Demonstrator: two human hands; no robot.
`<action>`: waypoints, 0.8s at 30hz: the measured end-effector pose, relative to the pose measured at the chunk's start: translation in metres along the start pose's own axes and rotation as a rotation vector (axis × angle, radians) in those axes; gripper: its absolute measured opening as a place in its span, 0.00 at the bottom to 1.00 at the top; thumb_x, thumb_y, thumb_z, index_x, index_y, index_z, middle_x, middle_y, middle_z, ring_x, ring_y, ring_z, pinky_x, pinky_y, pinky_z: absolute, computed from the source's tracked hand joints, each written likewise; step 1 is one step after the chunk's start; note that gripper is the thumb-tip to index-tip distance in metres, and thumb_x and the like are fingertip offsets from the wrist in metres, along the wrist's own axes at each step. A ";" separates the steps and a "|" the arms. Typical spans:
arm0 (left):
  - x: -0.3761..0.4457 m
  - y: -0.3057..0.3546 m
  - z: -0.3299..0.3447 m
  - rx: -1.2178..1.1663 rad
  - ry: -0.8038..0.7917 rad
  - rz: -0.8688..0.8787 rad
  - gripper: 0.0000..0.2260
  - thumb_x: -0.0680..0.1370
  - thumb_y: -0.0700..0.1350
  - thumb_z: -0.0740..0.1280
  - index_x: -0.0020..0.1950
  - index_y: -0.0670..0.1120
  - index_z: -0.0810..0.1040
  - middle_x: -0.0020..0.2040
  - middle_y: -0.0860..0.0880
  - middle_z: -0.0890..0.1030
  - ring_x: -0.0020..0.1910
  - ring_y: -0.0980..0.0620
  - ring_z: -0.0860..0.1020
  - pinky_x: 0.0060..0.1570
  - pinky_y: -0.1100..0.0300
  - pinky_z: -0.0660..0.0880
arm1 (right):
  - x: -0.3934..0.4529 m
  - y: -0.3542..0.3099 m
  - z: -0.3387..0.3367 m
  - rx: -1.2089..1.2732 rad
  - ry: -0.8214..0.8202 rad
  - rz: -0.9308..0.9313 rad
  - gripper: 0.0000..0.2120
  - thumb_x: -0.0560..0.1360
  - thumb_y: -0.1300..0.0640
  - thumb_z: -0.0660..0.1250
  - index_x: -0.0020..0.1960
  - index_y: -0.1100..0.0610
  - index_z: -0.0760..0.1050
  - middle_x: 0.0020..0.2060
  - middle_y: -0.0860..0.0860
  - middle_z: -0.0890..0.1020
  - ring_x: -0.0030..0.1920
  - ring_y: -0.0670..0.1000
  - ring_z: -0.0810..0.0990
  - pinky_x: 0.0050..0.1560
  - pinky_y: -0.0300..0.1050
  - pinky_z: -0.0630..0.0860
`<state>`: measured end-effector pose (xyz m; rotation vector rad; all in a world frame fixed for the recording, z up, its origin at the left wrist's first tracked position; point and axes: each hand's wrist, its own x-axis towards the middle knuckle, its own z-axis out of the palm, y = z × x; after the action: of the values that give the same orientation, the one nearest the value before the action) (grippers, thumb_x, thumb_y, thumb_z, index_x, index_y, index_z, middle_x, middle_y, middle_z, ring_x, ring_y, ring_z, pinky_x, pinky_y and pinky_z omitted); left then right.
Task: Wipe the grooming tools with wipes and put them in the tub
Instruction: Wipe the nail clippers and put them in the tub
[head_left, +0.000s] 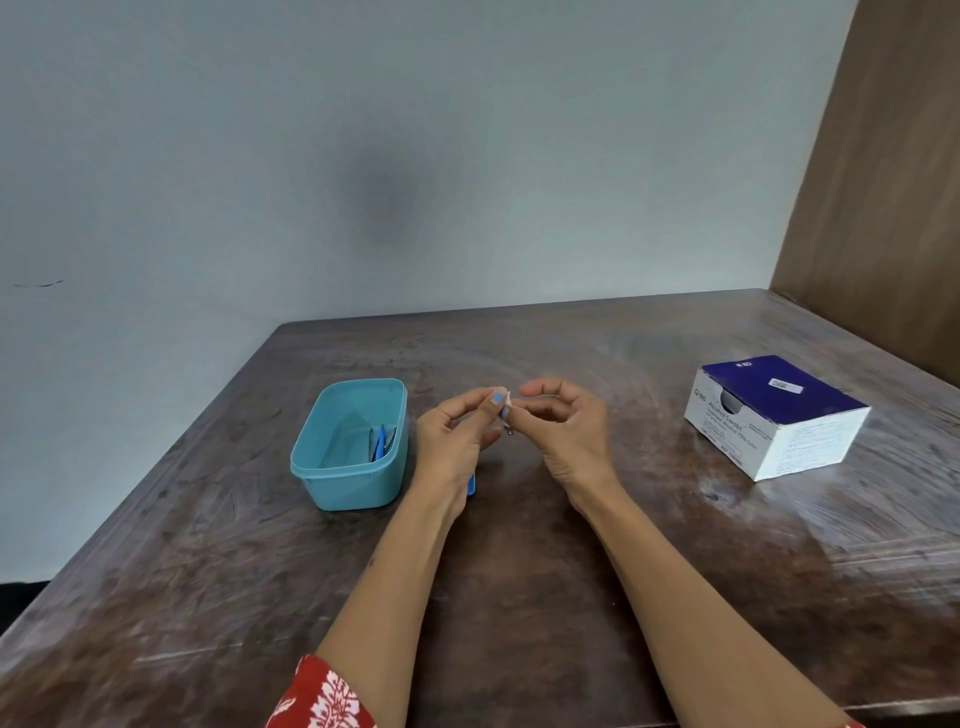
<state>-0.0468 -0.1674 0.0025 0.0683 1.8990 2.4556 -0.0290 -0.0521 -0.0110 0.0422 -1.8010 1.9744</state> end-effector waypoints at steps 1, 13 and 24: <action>0.000 0.000 -0.001 -0.031 0.004 -0.007 0.07 0.72 0.41 0.71 0.49 0.43 0.82 0.50 0.44 0.83 0.53 0.49 0.80 0.51 0.55 0.79 | 0.000 0.000 -0.001 0.014 -0.022 0.026 0.10 0.64 0.60 0.78 0.42 0.55 0.80 0.35 0.51 0.85 0.38 0.49 0.85 0.40 0.36 0.79; 0.005 -0.004 0.001 -0.152 0.016 -0.070 0.07 0.70 0.44 0.72 0.46 0.43 0.83 0.50 0.45 0.83 0.54 0.50 0.79 0.55 0.51 0.77 | -0.002 -0.006 0.001 -0.028 -0.122 0.039 0.08 0.66 0.61 0.76 0.39 0.49 0.83 0.35 0.45 0.86 0.39 0.42 0.84 0.39 0.30 0.76; 0.004 0.000 0.001 -0.099 0.025 0.003 0.04 0.73 0.43 0.70 0.44 0.43 0.83 0.42 0.48 0.84 0.44 0.54 0.81 0.40 0.62 0.79 | -0.001 -0.003 -0.003 -0.214 -0.140 0.030 0.07 0.67 0.59 0.75 0.34 0.49 0.83 0.30 0.46 0.84 0.32 0.41 0.81 0.33 0.31 0.73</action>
<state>-0.0510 -0.1663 0.0025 0.0377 1.7836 2.5600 -0.0264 -0.0494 -0.0087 0.0866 -2.1050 1.8275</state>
